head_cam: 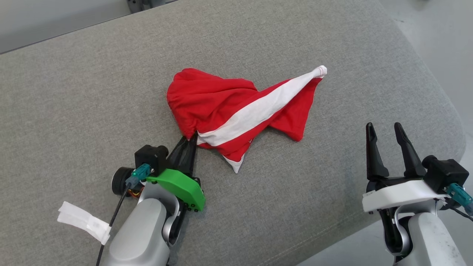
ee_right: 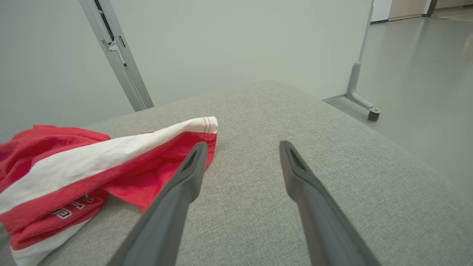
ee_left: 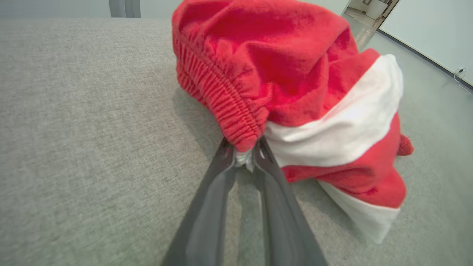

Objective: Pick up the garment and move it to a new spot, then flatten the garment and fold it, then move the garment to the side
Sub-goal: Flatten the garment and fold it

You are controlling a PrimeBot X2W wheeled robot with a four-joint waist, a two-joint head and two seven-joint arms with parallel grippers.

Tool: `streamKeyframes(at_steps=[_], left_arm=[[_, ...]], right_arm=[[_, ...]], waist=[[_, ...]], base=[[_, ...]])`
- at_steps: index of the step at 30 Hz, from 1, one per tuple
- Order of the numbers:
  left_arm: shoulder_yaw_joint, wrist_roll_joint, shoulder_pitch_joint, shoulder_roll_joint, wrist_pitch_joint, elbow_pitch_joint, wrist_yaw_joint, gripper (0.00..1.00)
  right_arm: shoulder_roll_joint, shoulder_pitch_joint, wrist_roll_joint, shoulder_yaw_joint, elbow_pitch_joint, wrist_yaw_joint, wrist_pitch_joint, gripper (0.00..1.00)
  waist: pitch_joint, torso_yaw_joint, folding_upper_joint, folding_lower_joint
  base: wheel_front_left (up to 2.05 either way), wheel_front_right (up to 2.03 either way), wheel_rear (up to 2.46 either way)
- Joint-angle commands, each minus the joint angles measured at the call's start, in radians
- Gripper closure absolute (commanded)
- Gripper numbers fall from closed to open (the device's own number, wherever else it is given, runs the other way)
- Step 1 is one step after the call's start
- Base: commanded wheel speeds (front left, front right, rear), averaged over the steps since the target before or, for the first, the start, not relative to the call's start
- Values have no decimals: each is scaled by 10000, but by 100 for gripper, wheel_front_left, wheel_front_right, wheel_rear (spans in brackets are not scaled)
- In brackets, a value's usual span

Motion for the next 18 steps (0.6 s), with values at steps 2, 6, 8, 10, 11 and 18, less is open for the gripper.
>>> streamKeyframes(at_steps=[2,6,8,10,11,18], left_arm=[[17,10,54,60,-7,-270,-44,100],[163,161,466,56,-9,-888,-62,100],[286,270,686,70,-7,-1208,-57,100],[359,388,975,154,-7,-1513,-54,100],[373,402,1110,219,-9,-1685,-27,100],[489,314,2043,759,544,-2874,292,100]], right_arm=[[3,-48,8,-107,-27,1,-30,0],[4,91,-58,-245,-33,1,-30,0],[4,147,-78,-252,-33,1,-30,0],[1,168,-88,-243,-3,1,-30,0],[1,185,-77,-220,11,1,-30,0],[-2,347,11,-84,216,1,-30,0]], waist=[[-69,119,-1,0],[-274,444,-1,0],[-420,639,-1,0],[-584,854,-1,0],[-662,962,-1,0],[-1109,1693,-1,0]], base=[[0,0,0],[0,0,0],[0,0,0],[0,0,0],[0,0,0],[0,0,0]])
